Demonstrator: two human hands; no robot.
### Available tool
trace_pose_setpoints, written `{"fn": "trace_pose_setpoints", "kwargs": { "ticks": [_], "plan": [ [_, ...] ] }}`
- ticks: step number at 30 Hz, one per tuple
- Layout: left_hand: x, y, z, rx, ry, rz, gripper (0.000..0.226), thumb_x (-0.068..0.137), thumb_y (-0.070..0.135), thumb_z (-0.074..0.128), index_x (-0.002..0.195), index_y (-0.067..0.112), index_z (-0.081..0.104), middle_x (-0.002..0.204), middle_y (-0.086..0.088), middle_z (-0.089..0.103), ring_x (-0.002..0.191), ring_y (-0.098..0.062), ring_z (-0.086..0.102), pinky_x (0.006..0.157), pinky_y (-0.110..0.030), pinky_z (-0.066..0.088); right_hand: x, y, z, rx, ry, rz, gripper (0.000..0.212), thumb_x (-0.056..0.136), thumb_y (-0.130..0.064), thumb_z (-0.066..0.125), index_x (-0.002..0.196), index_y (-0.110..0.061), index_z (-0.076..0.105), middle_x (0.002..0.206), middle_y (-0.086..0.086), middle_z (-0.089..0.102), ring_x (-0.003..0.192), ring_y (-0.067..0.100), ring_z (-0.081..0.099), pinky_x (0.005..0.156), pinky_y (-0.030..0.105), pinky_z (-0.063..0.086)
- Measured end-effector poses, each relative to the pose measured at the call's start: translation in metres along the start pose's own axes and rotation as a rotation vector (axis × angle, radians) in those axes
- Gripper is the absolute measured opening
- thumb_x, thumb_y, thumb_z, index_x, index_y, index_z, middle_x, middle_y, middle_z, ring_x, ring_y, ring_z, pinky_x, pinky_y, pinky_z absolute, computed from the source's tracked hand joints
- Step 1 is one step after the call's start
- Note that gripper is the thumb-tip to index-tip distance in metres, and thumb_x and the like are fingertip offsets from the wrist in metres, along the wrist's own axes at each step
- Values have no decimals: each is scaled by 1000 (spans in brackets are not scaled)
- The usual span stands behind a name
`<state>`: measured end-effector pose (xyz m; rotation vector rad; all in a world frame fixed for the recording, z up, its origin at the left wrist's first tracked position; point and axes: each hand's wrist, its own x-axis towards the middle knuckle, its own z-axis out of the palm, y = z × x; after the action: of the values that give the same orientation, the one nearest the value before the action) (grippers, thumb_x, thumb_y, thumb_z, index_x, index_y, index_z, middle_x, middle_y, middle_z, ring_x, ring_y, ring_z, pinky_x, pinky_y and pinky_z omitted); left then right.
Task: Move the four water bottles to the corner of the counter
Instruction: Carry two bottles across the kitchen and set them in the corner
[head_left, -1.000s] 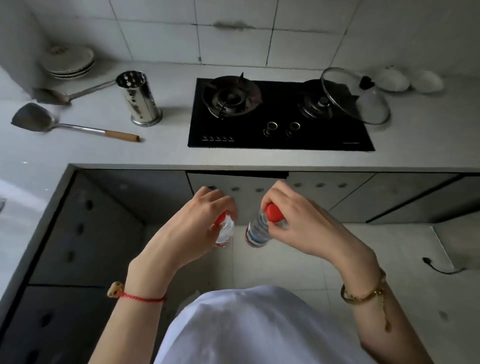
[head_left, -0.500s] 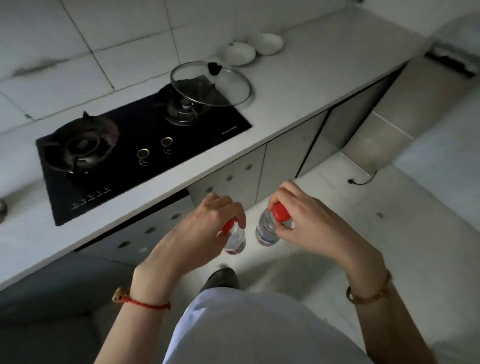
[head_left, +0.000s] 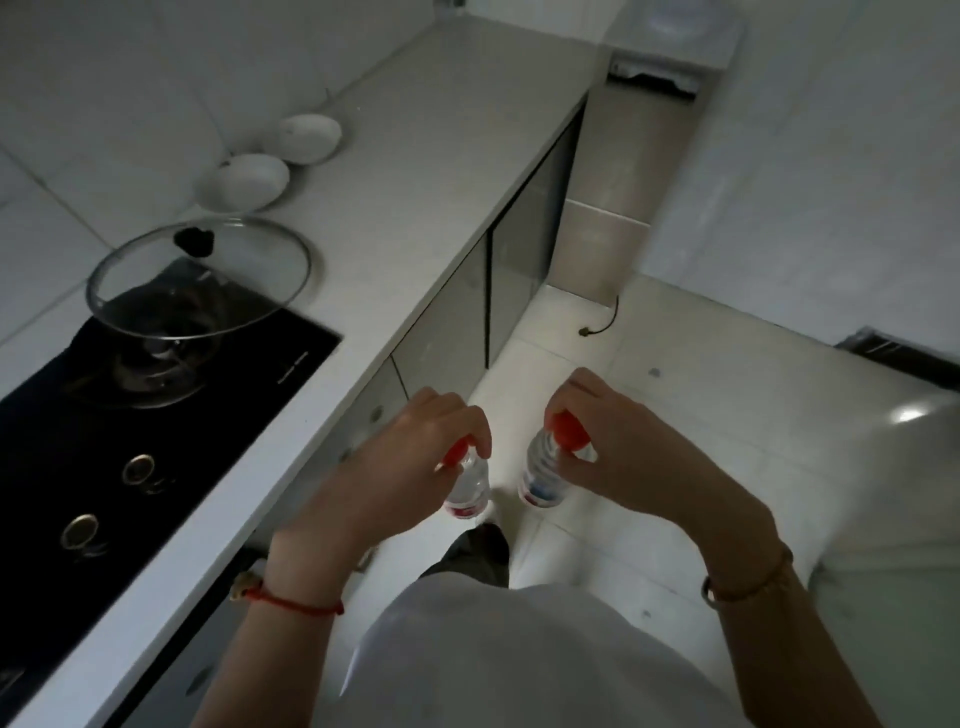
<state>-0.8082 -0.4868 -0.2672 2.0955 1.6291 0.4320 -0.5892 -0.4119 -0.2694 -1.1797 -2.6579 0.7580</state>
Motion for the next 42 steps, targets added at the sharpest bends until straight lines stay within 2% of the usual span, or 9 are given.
{"fn": "trace_pose_setpoints", "kwargs": {
  "ticks": [3,9,12,14,21,26,31,35,42],
  "plan": [
    [43,-15,-14,-11,-27,38,31,82,1,59,93,30,57,92,11,53,91,-6,41,78,-28,45,30,16,-12,-17,13,52,25,80,-22,67,100,-17,51,103,-4,47,79,20,59,66,25,55],
    [126,-51,-39,-2,-63,127,26,84,4,59,94,28,56,103,10,54,98,-4,41,82,-20,44,93,39,-36,-26,75,128,31,79,-24,68,105,-19,53,107,-5,47,85,20,58,71,25,55],
    [162,-68,-49,2,-96,167,28,83,3,60,93,28,55,101,11,54,96,-4,41,81,-18,42,121,50,-47,-25,115,166,33,78,-23,69,106,-19,53,108,-5,46,84,18,56,66,14,47],
    [184,-78,-56,7,-110,190,30,82,2,62,92,29,54,100,11,54,96,-5,42,81,-19,42,138,56,-54,-19,132,187,34,78,-22,69,107,-18,53,109,-5,46,84,17,55,65,9,42],
    [248,-102,-70,-7,-147,237,29,82,4,64,91,29,52,101,13,52,99,-7,44,87,-24,44,183,84,-70,-2,159,237,38,77,-23,71,110,-17,53,111,-3,47,86,13,53,67,9,37],
    [289,-112,-69,-14,-126,237,26,80,4,67,91,25,56,100,15,51,97,-7,44,87,-25,45,210,111,-81,-19,148,234,41,76,-23,73,111,-18,52,113,-2,48,90,16,53,68,9,40],
    [336,-118,-63,-1,-113,219,27,79,5,70,93,25,57,100,9,59,96,-8,45,85,-24,44,240,149,-95,-16,126,212,42,76,-23,73,113,-17,52,115,0,49,91,16,52,69,8,37],
    [382,-116,-63,2,-105,200,34,80,3,67,88,32,51,93,17,49,93,-5,43,80,-17,40,271,188,-116,-1,107,188,42,77,-24,73,113,-17,52,114,0,50,91,15,52,71,8,37],
    [477,-104,-67,9,-25,133,26,81,4,67,89,26,56,97,7,60,93,-8,48,86,-25,47,337,271,-174,-7,74,82,44,75,-29,75,112,-22,51,108,-8,46,87,11,50,69,5,34]
  ]
}}
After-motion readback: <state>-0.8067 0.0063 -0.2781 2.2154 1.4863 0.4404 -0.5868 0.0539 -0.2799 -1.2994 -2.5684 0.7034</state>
